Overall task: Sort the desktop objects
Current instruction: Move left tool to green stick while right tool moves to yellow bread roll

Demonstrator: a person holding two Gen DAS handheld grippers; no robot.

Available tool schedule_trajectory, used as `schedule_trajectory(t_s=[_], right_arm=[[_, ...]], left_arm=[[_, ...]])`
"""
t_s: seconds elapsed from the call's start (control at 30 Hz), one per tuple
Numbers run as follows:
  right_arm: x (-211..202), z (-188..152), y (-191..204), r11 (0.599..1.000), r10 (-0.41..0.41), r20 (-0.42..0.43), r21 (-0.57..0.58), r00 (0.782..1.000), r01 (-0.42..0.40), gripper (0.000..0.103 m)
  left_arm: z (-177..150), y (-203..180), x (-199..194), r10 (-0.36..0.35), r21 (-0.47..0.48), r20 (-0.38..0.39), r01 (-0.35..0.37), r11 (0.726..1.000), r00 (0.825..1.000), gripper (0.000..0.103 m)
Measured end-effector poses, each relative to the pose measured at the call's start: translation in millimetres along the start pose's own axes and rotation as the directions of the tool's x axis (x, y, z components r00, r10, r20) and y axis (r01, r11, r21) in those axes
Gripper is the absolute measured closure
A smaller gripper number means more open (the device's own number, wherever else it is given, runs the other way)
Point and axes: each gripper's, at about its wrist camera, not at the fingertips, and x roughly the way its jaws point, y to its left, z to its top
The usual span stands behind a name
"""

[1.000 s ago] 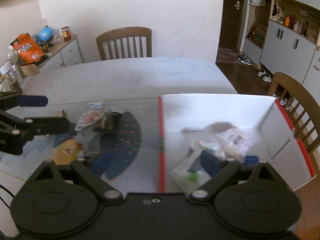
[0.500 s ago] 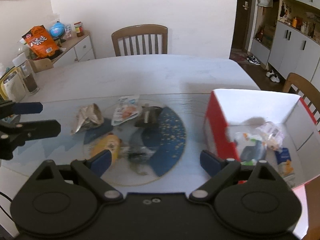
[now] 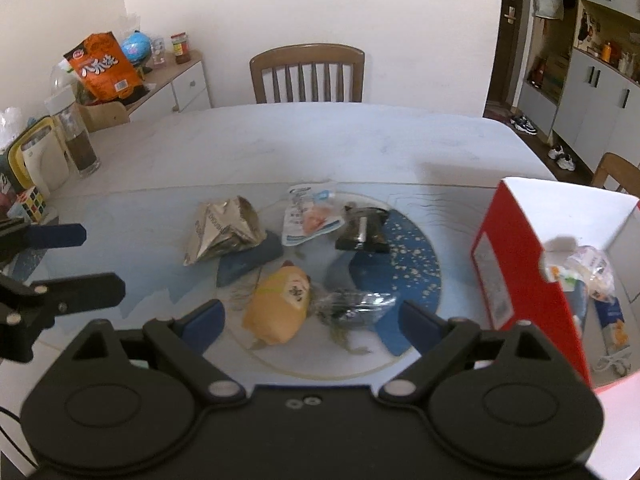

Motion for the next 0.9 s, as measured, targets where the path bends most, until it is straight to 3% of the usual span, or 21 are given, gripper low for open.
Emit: schedule_trajectory(t_s=[0.53, 0.9], right_arm=[[31.0, -7.7, 20.2, 0.999, -0.027, -0.032, -0.040, 0.999, 0.026, 0.011], [50.3, -13.3, 24.5, 0.998, -0.040, -0.056, -0.053, 0.998, 0.037, 0.017]], left_arm=[[-56.0, 7.0, 13.2, -0.001, 0.054, -0.108, 0.006, 0.999, 0.994, 0.001], [-72.7, -3.5, 38.6, -0.015, 0.078, -0.115, 0.024, 0.997, 0.993, 0.002]])
